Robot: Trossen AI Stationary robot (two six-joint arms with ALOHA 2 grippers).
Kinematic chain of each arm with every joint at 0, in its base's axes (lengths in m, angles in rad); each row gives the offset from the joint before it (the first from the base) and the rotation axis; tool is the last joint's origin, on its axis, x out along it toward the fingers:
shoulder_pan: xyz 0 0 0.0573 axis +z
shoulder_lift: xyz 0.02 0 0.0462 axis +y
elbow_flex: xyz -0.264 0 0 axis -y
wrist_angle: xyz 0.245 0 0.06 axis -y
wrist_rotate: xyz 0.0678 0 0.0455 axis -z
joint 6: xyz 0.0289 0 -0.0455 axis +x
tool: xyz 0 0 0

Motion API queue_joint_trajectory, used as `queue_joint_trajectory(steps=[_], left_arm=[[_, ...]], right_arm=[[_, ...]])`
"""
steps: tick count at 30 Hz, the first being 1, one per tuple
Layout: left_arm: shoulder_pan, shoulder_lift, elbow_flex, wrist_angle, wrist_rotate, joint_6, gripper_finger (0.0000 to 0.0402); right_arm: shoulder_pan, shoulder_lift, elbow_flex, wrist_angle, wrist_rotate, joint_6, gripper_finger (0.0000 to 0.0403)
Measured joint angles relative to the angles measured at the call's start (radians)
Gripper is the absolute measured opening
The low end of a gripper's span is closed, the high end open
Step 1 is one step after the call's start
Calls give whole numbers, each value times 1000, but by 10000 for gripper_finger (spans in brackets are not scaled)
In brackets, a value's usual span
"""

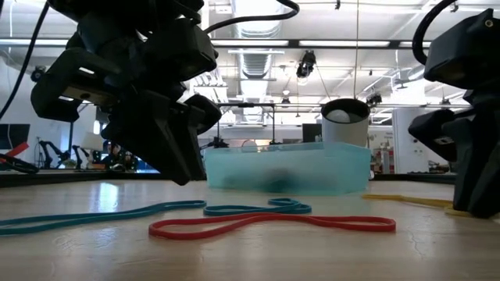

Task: Pick and place rubber bands into bin
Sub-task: Put the yellow rubber band into the blue bin

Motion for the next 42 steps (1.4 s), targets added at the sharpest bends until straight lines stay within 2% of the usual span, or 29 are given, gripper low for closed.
queue_joint_trajectory(steps=[2,4,10,18,30,34,42], left_arm=[[0,0,0,0,0,0,85],[0,0,0,0,0,0,85],[0,0,0,0,0,0,85],[0,0,0,0,0,0,85],[0,0,0,-1,0,0,85],[0,0,0,-1,0,0,85],[0,0,0,-1,0,0,85]], right_arm=[[0,0,0,7,-8,-21,18],[0,0,0,10,-9,-27,12],[4,-5,2,8,10,-71,9],[27,-38,99,-67,54,-263,8],[72,-48,290,-336,262,-345,8],[92,-48,337,-423,362,-349,8],[124,-50,385,-442,541,-470,8]])
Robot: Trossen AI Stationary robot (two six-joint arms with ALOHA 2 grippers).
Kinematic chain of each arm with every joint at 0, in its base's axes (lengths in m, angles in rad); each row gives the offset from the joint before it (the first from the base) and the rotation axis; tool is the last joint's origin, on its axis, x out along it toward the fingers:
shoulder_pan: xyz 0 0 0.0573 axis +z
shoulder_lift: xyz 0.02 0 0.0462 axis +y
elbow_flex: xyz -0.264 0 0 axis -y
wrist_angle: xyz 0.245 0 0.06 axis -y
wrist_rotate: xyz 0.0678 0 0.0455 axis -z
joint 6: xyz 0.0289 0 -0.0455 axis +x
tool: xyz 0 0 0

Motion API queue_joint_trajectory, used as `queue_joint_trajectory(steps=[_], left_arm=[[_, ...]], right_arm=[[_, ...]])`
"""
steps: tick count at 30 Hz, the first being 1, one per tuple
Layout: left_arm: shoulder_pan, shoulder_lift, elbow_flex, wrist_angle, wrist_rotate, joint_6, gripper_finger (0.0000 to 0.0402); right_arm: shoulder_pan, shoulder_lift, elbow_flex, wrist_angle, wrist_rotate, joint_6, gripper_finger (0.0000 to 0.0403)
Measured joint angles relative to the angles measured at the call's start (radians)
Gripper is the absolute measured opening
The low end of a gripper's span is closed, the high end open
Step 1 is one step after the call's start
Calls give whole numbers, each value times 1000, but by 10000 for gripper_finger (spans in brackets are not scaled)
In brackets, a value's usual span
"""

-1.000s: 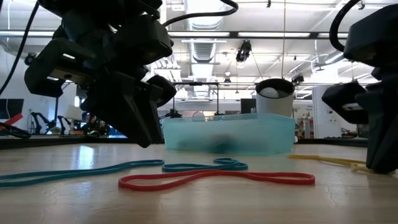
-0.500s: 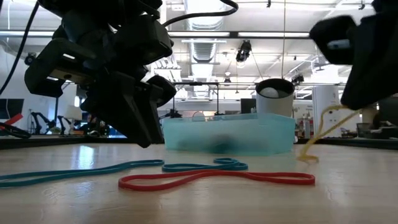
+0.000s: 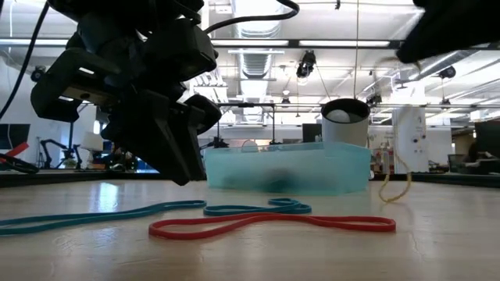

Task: Pick and place rubber bands into bin
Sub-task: Put the yellow rubber band into the blue bin

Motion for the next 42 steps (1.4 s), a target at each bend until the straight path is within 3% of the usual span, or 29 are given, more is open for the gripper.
queue_joint_trajectory(steps=[11,23,31,42], left_arm=[[0,0,0,0,0,0,85],[0,0,0,0,0,0,85],[0,0,-1,0,0,0,85],[0,0,-1,-9,0,0,85]], right_arm=[[-6,0,77,-54,246,-197,8],[-116,-3,175,-249,353,-224,9],[-277,-16,159,-291,355,-206,9],[-511,-16,93,-292,117,-120,9]])
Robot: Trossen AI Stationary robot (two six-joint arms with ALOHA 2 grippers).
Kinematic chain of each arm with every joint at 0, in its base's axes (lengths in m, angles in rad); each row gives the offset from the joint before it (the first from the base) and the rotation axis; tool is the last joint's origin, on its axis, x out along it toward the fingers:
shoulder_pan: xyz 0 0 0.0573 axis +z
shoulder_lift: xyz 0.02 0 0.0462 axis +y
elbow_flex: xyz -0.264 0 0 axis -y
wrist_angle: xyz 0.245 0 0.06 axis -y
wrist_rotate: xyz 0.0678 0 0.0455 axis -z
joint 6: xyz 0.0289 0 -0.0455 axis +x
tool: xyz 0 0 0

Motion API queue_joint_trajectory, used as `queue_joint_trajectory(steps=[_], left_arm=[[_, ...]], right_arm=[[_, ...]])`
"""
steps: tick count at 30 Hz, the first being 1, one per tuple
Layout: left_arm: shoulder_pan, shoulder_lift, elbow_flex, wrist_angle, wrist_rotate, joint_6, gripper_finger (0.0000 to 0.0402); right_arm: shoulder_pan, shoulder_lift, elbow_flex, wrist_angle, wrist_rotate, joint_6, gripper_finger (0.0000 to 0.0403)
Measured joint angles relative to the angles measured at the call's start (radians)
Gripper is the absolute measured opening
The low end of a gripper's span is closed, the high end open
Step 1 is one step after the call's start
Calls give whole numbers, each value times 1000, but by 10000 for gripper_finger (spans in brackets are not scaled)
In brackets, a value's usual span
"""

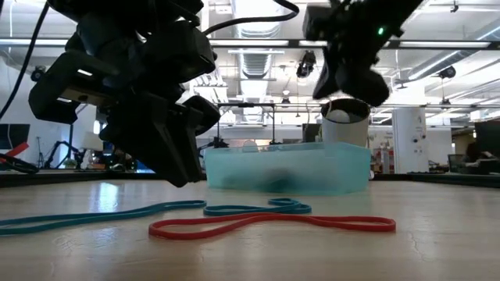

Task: Pick and place rubber bands into bin
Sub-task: Put the yellow rubber band into the blue bin, then put the blue rubber band into the blue bin

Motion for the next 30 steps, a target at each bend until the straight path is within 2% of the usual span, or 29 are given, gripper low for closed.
queue_joint_trajectory(steps=[5,10,21,30], left_arm=[[0,0,0,1,0,0,85],[0,0,0,1,0,0,85],[0,0,0,1,0,0,85],[0,0,0,1,0,0,85]], right_arm=[[-72,0,-43,6,-130,69,9],[-101,0,-65,65,-223,60,9],[-104,0,-66,109,-226,45,13],[-104,0,-66,115,-227,47,69]])
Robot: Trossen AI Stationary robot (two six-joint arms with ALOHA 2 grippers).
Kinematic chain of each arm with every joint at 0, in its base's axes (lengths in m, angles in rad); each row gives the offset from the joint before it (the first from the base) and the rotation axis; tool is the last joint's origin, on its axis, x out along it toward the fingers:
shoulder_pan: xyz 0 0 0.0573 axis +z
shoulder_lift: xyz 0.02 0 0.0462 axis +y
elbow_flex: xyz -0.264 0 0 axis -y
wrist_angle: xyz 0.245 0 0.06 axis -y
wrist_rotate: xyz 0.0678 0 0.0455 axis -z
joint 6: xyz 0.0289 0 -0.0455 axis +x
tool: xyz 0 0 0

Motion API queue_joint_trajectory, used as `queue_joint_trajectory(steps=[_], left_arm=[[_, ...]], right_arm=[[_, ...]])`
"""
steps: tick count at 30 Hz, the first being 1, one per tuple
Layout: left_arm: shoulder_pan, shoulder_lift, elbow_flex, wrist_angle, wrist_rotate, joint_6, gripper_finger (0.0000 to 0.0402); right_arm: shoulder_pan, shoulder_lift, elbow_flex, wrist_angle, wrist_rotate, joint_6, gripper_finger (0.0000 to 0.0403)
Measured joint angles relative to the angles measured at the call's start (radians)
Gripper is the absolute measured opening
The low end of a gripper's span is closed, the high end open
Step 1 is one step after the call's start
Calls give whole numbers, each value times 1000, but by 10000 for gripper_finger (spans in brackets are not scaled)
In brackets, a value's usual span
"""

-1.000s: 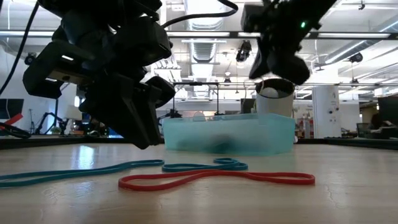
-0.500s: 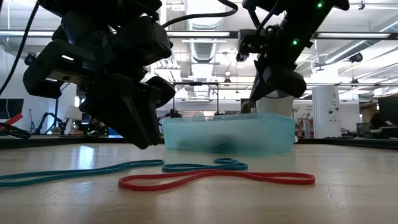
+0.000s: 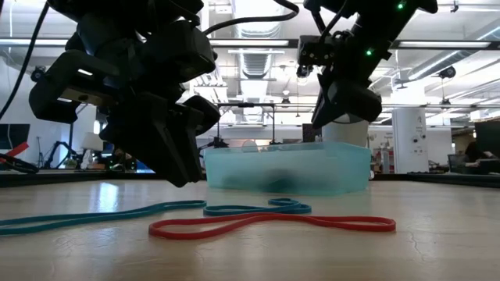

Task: Pick and place rubber bands into bin
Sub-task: Put the blue rubber band into the blue bin

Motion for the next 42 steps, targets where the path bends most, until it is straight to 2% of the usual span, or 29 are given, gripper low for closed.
queue_joint_trajectory(steps=[7,13,25,29,34,42], left_arm=[[0,0,0,-1,0,0,85],[0,0,-2,-8,0,0,85],[0,0,0,-8,0,-5,85],[0,0,0,-8,0,-5,85],[0,0,0,-6,0,-5,85],[0,0,2,-5,0,-5,85]], right_arm=[[18,-7,0,-35,-2,11,94],[93,-73,0,-113,-11,119,95],[349,-114,-18,-112,-286,362,95],[443,-103,-52,-103,-318,470,95],[542,-90,-111,-6,-318,572,95],[617,-89,-240,327,-349,571,86]])
